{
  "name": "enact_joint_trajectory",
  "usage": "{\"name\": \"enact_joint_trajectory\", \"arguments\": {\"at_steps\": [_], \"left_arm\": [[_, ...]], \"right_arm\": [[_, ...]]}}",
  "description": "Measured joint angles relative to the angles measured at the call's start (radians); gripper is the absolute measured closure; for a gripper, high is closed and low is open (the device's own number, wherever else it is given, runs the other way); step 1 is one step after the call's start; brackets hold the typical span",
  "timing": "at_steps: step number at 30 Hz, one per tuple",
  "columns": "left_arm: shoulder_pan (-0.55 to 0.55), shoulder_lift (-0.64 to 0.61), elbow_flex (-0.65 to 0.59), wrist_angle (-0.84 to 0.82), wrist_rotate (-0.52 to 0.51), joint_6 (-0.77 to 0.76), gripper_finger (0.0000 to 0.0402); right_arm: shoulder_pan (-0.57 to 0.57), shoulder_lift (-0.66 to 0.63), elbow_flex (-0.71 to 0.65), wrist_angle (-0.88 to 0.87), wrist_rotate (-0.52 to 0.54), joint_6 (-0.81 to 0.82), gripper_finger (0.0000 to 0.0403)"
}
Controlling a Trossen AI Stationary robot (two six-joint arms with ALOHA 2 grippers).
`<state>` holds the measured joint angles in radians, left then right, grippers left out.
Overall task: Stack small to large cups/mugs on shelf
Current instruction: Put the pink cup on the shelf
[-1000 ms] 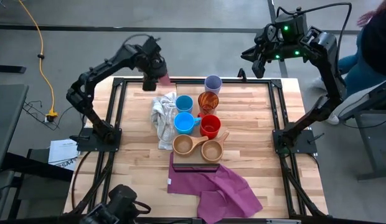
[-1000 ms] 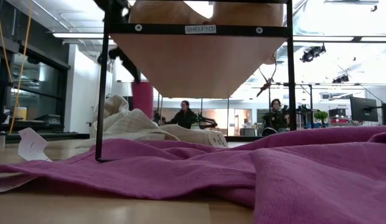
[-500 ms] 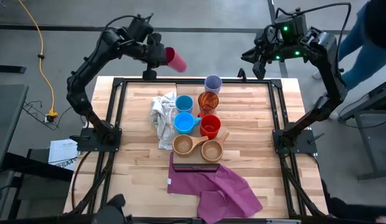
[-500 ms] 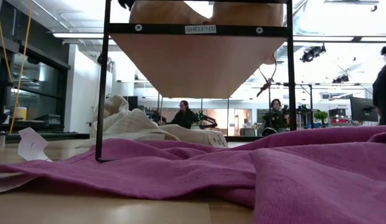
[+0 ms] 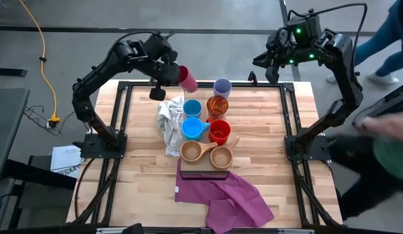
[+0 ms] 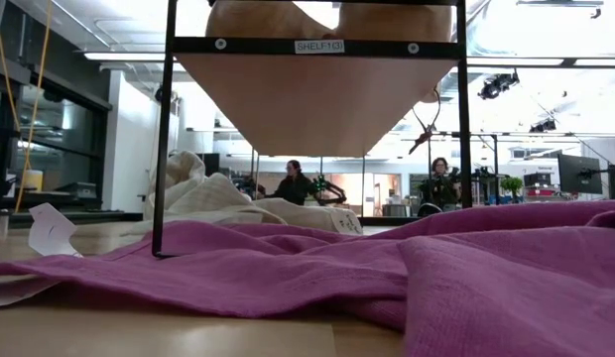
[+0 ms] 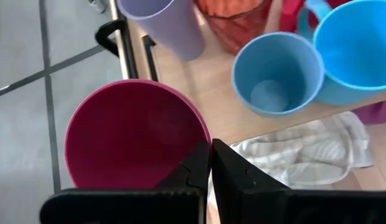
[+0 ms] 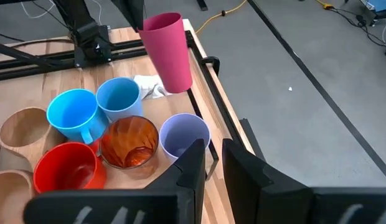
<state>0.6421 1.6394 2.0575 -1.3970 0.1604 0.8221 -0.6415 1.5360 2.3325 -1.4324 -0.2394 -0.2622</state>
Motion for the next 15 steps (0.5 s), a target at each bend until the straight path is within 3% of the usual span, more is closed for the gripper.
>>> {"name": "enact_joint_trajectory", "arguments": {"at_steps": [15], "left_arm": [[-0.027,0.035,0.0,-0.037,0.012,0.008,0.0401]], "right_arm": [[0.001,0.0,0.0,-0.009,-0.031,-0.001,0.0357]]}}
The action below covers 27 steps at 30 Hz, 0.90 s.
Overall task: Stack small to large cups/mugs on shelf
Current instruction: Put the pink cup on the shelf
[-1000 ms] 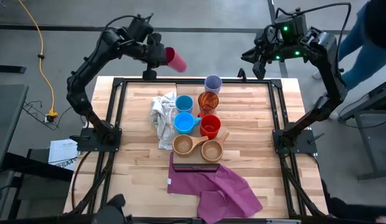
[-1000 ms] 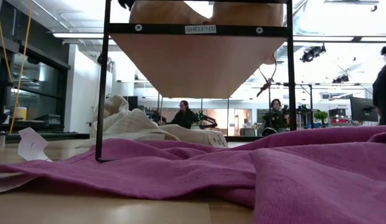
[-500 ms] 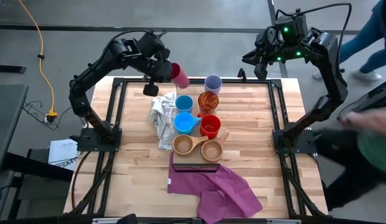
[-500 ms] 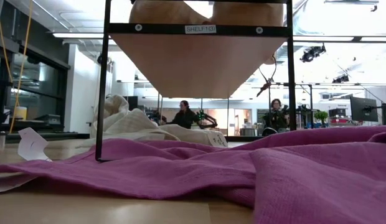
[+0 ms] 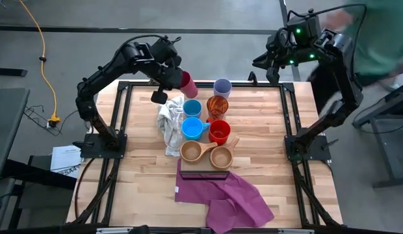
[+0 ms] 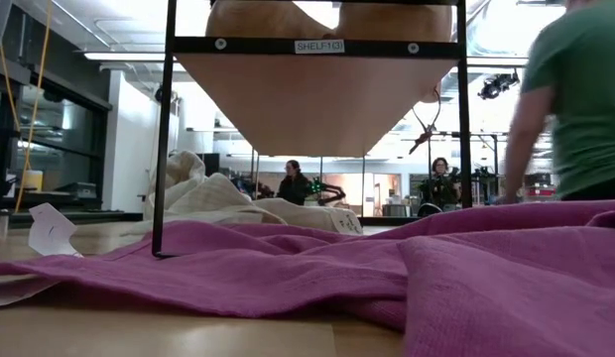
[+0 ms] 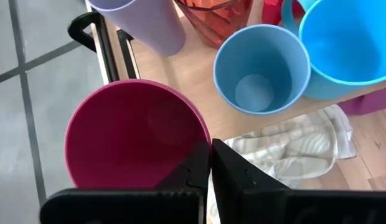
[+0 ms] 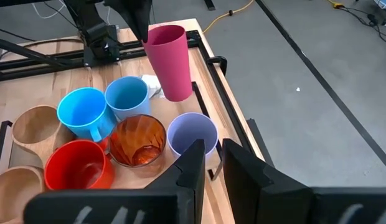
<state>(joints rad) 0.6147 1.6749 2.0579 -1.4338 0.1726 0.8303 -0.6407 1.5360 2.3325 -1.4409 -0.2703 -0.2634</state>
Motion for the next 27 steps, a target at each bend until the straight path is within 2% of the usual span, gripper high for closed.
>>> {"name": "enact_joint_trajectory", "arguments": {"at_steps": [27], "left_arm": [[-0.02,0.048,0.0,0.002,0.036,0.033,0.0401]], "right_arm": [[0.0,0.0,0.0,0.0,-0.002,-0.009,0.0357]]}}
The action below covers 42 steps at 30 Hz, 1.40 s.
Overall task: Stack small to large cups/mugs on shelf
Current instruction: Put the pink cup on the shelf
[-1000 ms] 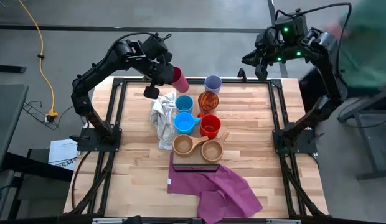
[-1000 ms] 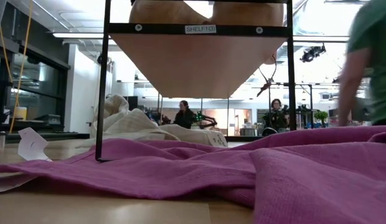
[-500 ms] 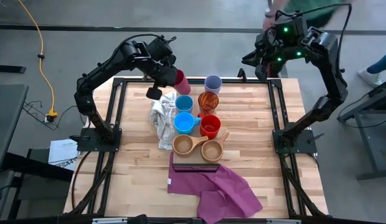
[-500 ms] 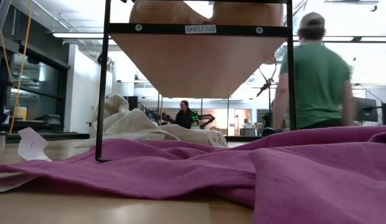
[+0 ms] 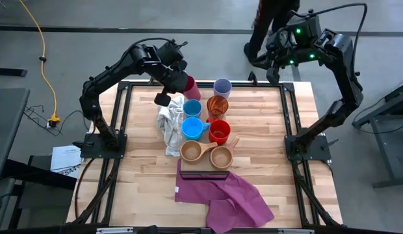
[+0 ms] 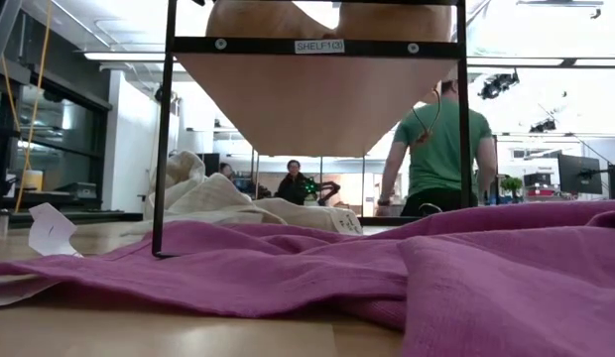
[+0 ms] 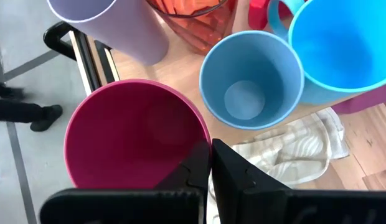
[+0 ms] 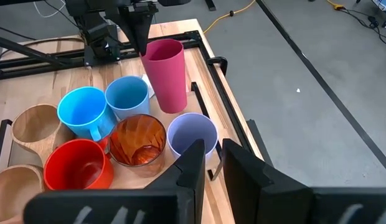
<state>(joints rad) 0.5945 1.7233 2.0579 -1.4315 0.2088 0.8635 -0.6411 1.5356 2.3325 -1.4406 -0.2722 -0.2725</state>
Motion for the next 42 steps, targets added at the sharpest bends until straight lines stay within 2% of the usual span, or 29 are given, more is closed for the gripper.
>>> {"name": "enact_joint_trajectory", "arguments": {"at_steps": [23,42], "left_arm": [[0.001,0.016,0.0,-0.003,0.007,0.0,0.0401],[0.0,0.033,-0.01,-0.004,-0.033,0.017,0.0402]], "right_arm": [[0.0,0.0,0.0,0.0,0.0,-0.01,0.0357],[0.0,0.0,0.0,0.0,-0.02,-0.009,0.0357]]}}
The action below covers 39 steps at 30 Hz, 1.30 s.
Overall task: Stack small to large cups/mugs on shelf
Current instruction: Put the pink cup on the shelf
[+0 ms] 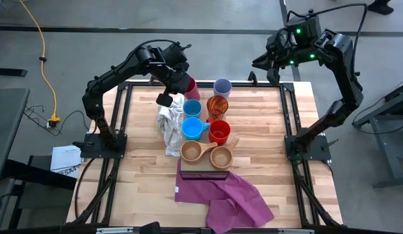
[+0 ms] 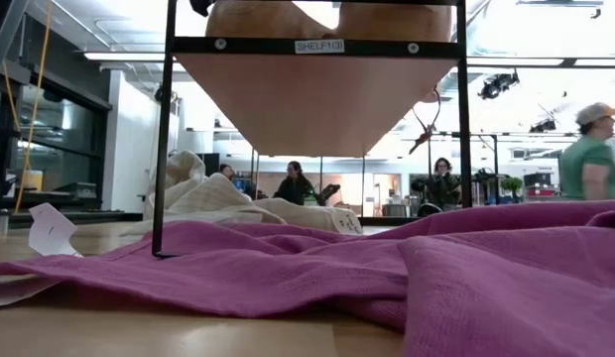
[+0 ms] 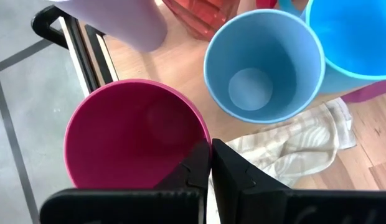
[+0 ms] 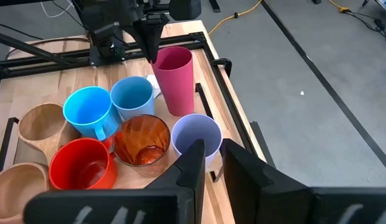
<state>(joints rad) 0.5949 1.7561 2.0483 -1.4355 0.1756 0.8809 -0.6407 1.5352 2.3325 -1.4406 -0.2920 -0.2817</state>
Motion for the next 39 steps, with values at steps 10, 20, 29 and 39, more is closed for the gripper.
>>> {"name": "enact_joint_trajectory", "arguments": {"at_steps": [10,20,29,39], "left_arm": [[0.0,0.016,-0.001,-0.001,-0.002,0.004,0.0402],[0.0,0.025,-0.002,0.004,-0.008,0.004,0.0402],[0.0,0.03,-0.001,0.005,-0.008,0.004,0.0401],[0.0,0.03,-0.001,0.006,-0.008,0.002,0.0401]], "right_arm": [[0.0,0.0,0.0,0.0,0.0,-0.007,0.0357],[0.0,0.0,0.0,-0.001,0.0,-0.008,0.0357],[0.0,0.0,0.0,-0.003,0.0,-0.012,0.0357],[0.0,0.0,0.0,-0.004,-0.004,-0.011,0.0357]]}}
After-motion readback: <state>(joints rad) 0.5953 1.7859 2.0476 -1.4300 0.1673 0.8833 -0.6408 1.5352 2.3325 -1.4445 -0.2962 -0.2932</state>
